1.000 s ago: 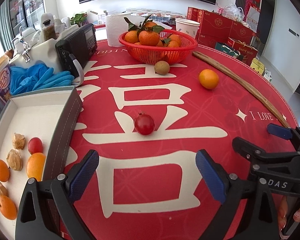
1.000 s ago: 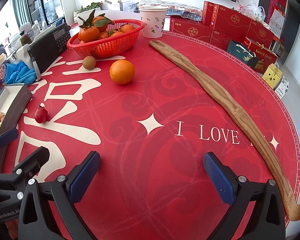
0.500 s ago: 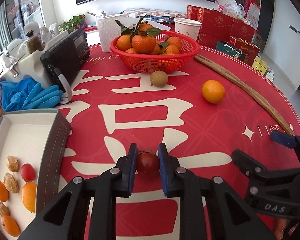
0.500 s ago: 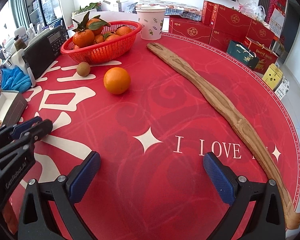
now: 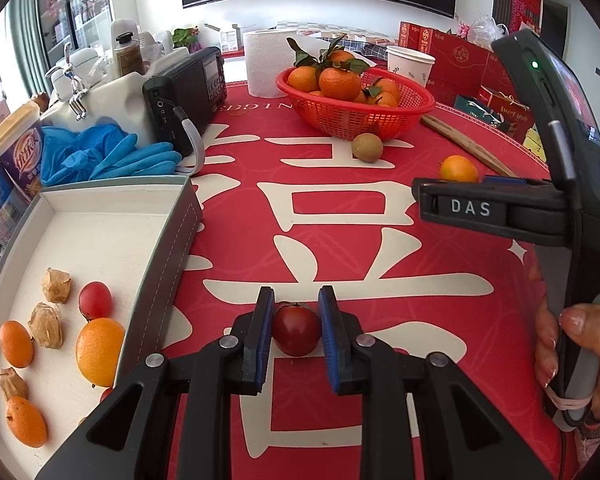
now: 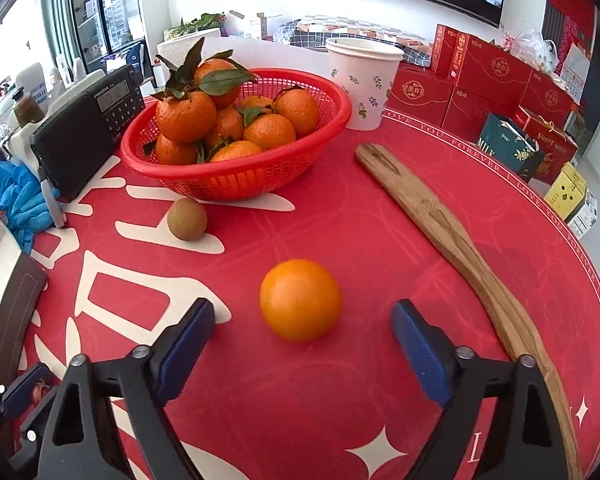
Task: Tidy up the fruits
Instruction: 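Grasp the orange with the right tool while the left lifts the tomato, then carry the tomato and orange over the white tray and open both tools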
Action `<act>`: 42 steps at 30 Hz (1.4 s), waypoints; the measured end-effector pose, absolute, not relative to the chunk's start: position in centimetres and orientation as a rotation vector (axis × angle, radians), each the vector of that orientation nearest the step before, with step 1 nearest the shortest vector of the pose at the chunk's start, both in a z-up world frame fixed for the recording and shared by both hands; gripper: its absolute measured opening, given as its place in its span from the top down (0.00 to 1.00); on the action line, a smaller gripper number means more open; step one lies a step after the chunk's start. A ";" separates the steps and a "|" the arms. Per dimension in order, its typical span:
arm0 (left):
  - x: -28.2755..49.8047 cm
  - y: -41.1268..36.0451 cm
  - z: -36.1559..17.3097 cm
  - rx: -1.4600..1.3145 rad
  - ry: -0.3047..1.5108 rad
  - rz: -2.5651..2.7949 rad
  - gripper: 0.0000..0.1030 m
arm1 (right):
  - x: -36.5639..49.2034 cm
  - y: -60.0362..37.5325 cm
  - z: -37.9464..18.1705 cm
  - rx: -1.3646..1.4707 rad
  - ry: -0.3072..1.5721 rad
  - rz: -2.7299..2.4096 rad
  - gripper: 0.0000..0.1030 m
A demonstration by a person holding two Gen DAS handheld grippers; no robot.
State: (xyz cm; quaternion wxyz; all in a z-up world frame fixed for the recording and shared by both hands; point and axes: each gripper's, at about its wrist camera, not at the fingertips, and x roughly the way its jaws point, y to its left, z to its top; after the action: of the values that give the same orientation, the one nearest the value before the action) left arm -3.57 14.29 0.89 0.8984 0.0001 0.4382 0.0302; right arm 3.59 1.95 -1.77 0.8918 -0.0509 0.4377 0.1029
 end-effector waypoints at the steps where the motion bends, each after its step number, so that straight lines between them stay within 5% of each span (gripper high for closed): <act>1: -3.6 14.3 0.9 -0.003 0.907 0.063 0.75 | 3.5 2.2 -1.6 -0.110 0.898 0.220 0.36; 2: -3.6 14.4 0.9 -0.005 0.907 0.062 0.75 | 3.4 2.3 -1.4 -0.112 0.888 0.226 0.61; 3: -3.6 14.4 0.9 -0.007 0.907 0.062 0.75 | 3.2 2.3 -1.3 -0.104 0.886 0.228 0.64; 42: -8.9 21.3 5.7 -0.121 0.734 0.150 0.77 | -5.4 5.2 1.6 0.012 0.874 0.505 0.64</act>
State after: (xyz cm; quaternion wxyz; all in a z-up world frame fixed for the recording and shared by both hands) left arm -8.87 21.27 5.66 0.9289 -0.0590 0.3583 0.0733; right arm -5.42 5.17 1.58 0.8753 0.0055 0.4186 0.2421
